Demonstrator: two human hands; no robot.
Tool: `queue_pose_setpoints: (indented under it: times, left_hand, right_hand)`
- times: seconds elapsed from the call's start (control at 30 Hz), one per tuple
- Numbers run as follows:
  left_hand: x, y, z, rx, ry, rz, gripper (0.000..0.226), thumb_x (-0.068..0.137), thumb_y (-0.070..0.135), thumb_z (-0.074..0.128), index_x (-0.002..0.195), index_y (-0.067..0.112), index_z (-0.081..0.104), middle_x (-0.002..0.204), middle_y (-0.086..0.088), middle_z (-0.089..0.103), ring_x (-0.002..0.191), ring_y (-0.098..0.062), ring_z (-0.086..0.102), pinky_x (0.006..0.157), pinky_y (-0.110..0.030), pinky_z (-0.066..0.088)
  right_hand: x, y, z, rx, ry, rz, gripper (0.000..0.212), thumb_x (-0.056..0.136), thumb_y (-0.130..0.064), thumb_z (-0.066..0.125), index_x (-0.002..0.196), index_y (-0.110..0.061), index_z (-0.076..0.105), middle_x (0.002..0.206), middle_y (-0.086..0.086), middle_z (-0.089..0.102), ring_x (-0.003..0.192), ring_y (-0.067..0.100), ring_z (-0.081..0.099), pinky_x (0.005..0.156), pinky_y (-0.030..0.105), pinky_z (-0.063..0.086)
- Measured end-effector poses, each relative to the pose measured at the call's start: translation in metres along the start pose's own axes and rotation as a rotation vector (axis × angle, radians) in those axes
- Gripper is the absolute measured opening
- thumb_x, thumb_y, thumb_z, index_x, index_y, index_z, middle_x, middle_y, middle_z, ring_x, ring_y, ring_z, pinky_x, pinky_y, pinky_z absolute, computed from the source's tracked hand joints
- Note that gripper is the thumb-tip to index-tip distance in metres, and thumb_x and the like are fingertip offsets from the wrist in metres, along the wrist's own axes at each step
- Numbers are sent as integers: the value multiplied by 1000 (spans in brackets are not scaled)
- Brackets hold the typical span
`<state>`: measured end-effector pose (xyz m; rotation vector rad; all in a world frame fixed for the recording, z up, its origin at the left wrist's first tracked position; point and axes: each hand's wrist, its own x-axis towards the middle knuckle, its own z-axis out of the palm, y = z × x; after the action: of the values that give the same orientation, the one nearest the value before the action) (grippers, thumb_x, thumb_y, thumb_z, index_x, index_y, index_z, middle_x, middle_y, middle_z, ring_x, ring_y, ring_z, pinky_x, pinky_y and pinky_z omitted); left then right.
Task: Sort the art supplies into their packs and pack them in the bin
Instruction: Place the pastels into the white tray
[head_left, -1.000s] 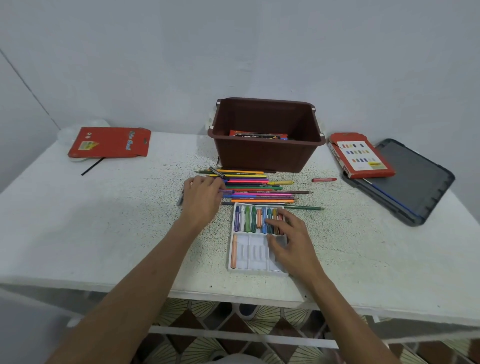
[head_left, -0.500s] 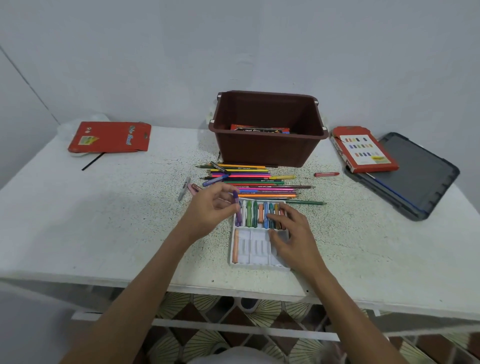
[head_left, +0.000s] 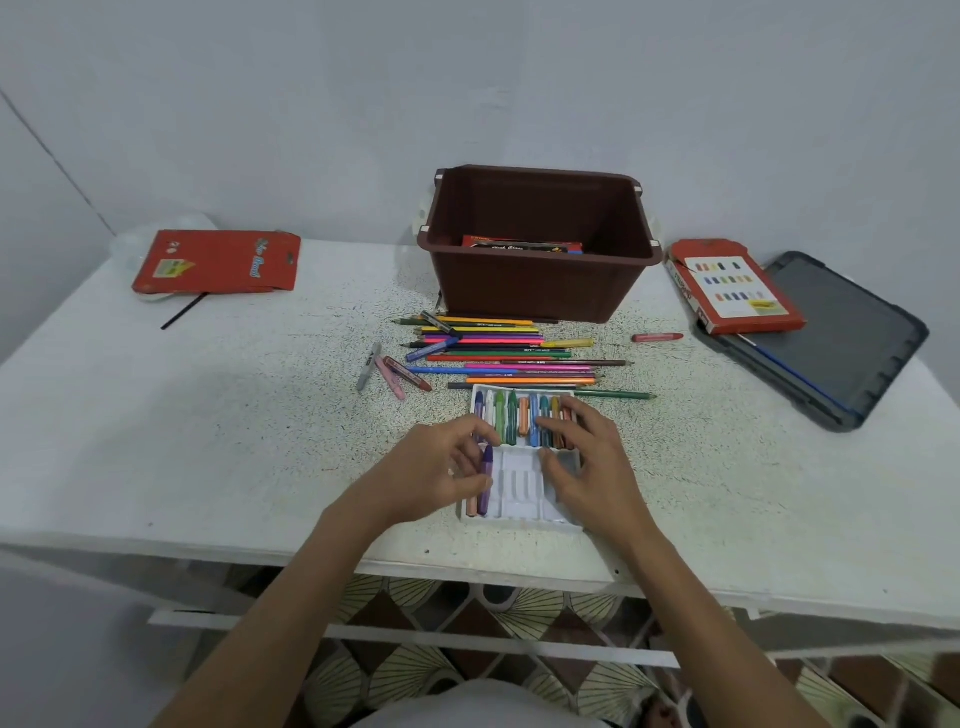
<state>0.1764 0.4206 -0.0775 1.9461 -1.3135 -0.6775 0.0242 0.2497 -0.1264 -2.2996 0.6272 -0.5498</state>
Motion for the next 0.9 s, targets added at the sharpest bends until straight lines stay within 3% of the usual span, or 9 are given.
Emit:
queue_pose_setpoints:
  times: [0.1, 0.2, 0.3, 0.47, 0.67, 0.77, 0.9]
  left_hand:
    - [-2, 0, 4, 37, 28, 3, 37, 82, 18, 77, 110, 29, 55, 83, 11, 63, 73, -3, 60, 64, -9, 43]
    - [-3, -4, 9, 131, 87, 30, 35, 83, 23, 75, 114, 25, 57, 93, 10, 58, 82, -2, 53, 70, -15, 40]
    - [-2, -11, 13, 177, 158, 43, 35, 86, 30, 72, 118, 24, 62, 103, 10, 49, 91, 5, 45, 78, -10, 35]
    - [-1, -26, 20, 222, 219, -12, 57, 78, 52, 69, 127, 26, 58, 105, 5, 46, 102, -14, 48, 90, -34, 43]
    - [2, -33, 19, 316, 267, -60, 66, 75, 60, 72, 131, 31, 52, 108, 5, 47, 102, -16, 44, 88, -35, 36]
    - [1, -36, 19, 334, 265, -56, 70, 73, 71, 62, 130, 31, 53, 107, 7, 47, 100, -13, 43, 85, -33, 34]
    - [0, -47, 17, 314, 338, -6, 65, 77, 74, 54, 121, 27, 60, 101, 9, 52, 94, -11, 50, 83, -36, 45]
  right_hand:
    - [1, 0, 0, -7, -1, 0, 38, 90, -23, 66, 127, -31, 62, 148, -11, 38, 132, -1, 24, 105, 22, 20]
    - [1, 0, 0, -6, -6, -1, 39, 90, -22, 66, 127, -32, 62, 149, -10, 38, 133, 1, 25, 105, 22, 20]
    - [1, 0, 0, -4, -7, -3, 39, 90, -23, 66, 128, -32, 61, 149, -9, 39, 135, 5, 27, 107, 27, 22]
    - [0, -1, 0, 5, -3, -4, 39, 90, -22, 67, 128, -30, 62, 148, -9, 39, 132, 0, 25, 105, 24, 21]
    - [-1, -2, -1, -6, -5, 3, 38, 90, -23, 66, 128, -30, 62, 149, -10, 37, 134, 2, 25, 106, 27, 22]
    - [-2, -3, -1, 0, -1, 5, 38, 90, -22, 66, 127, -30, 62, 149, -10, 38, 134, 2, 25, 107, 28, 22]
    - [-1, -3, -1, 0, -1, 4, 38, 90, -21, 67, 127, -30, 62, 147, -14, 37, 132, -2, 24, 106, 24, 21]
